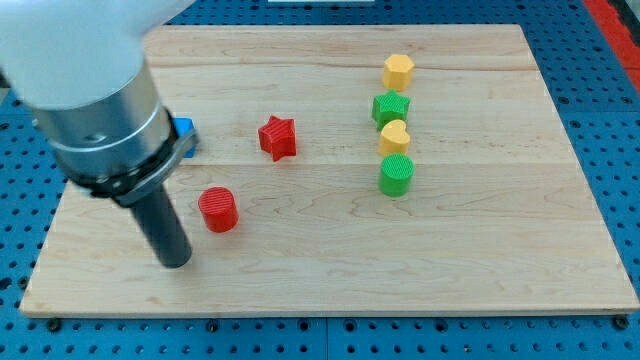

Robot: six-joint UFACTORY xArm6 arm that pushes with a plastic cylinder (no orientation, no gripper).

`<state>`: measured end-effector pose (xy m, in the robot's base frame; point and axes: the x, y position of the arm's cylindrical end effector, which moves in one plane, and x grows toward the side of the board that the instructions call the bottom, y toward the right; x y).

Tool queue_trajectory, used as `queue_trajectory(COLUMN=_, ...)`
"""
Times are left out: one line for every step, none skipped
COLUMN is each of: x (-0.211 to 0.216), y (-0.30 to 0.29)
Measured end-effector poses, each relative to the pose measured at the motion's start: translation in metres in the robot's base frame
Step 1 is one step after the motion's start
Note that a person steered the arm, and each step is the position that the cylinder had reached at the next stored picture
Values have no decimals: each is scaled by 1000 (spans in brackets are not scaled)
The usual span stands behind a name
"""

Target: Move your arm towards the bottom center

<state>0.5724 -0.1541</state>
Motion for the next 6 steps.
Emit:
queue_trajectory(x=4, y=9)
queue_trajectory(x=4, y=16)
queue_trajectory(x=5, y=16)
queue_trajectory(x=28, y=16)
queue_trajectory(x=44, y=32)
queue_trajectory(x=25, y=69)
